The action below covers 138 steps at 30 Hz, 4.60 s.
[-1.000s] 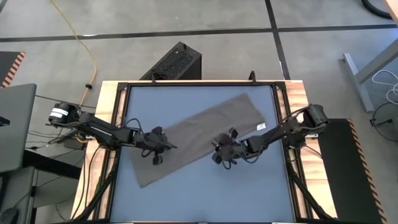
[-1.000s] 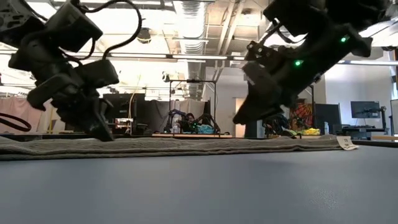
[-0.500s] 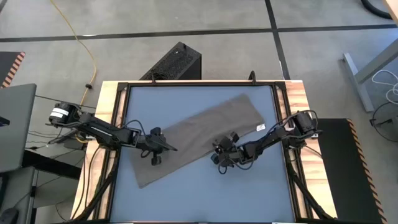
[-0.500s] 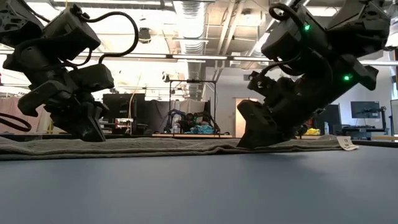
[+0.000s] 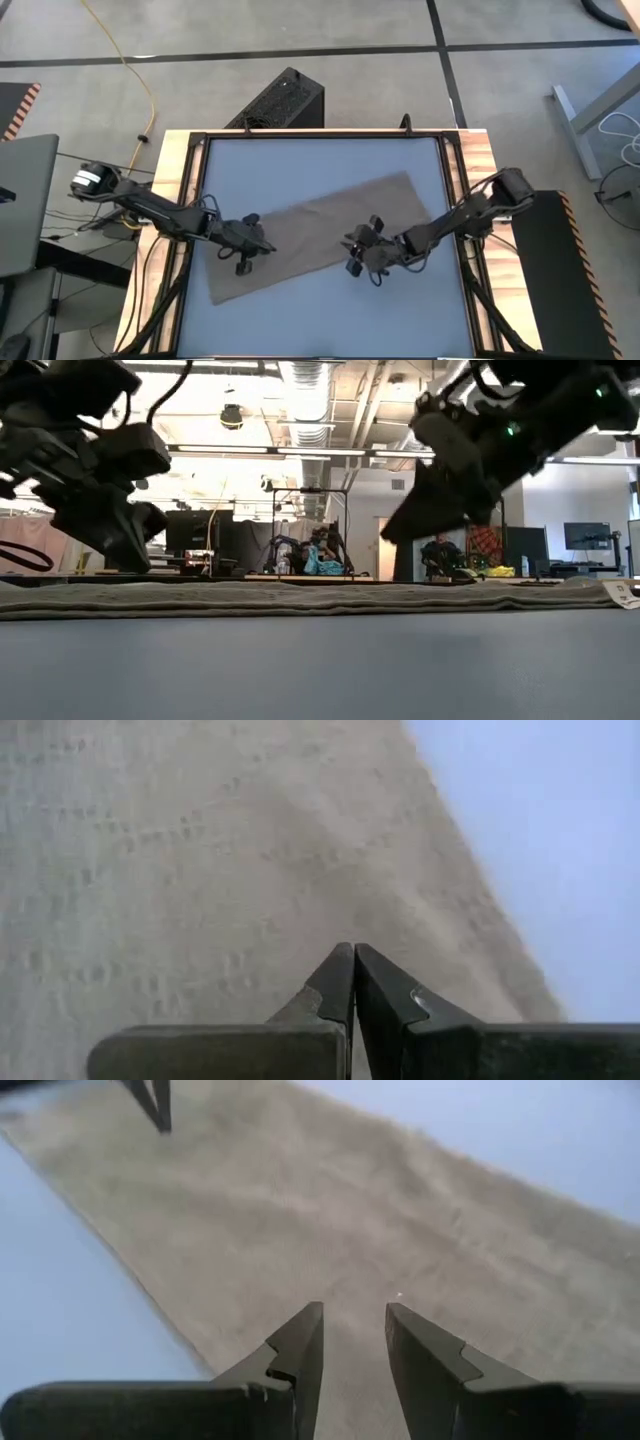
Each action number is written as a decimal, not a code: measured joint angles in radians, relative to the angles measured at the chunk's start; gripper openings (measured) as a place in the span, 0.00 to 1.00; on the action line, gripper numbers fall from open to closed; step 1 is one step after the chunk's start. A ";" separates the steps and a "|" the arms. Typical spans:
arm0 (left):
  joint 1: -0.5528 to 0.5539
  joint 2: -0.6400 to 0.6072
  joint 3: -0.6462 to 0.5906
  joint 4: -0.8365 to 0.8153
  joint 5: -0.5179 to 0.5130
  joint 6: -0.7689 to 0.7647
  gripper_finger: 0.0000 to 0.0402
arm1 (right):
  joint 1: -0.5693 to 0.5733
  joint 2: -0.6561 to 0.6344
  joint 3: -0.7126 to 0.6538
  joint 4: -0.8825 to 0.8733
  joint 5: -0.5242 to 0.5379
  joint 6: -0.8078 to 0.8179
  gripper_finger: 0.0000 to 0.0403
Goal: Roll towel
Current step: Roll the gray towel
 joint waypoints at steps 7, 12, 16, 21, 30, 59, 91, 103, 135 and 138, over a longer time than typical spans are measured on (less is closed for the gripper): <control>-0.096 -0.049 -0.001 -0.027 -0.122 -0.083 0.00 | -0.007 -0.130 0.000 -0.064 0.012 0.057 0.34; -0.117 -0.047 -0.001 -0.062 -0.202 -0.192 0.00 | -0.007 -0.140 0.000 -0.094 -0.032 0.079 0.34; -0.118 -0.047 -0.001 -0.155 -0.245 -0.246 0.00 | -0.013 -0.130 0.000 -0.312 0.037 0.201 0.33; -0.117 -0.047 -0.001 -0.249 -0.227 -0.272 0.00 | -0.101 -0.130 0.000 -0.732 0.062 0.538 0.25; -0.144 -0.049 -0.019 -0.245 -0.074 -0.348 0.00 | -0.379 -0.006 -0.088 -0.525 0.017 0.370 0.10; -0.242 -0.094 0.079 -0.292 -0.240 -0.147 0.00 | -0.614 -0.249 -0.193 -0.418 -0.035 0.205 0.07; -0.422 0.133 0.056 0.096 -0.106 -0.247 0.00 | -0.622 -0.138 -0.257 -0.098 0.074 0.013 0.07; -0.364 0.081 0.157 -0.147 -0.159 -0.013 0.00 | -0.462 -0.317 -0.159 -0.015 0.046 -0.187 0.07; -0.377 0.084 0.043 0.012 -0.249 -0.220 0.00 | -0.134 0.350 0.104 0.232 -0.015 -0.123 0.07; -0.383 0.084 0.043 0.032 -0.252 -0.220 0.00 | -0.160 0.339 0.106 0.176 -0.062 -0.127 0.07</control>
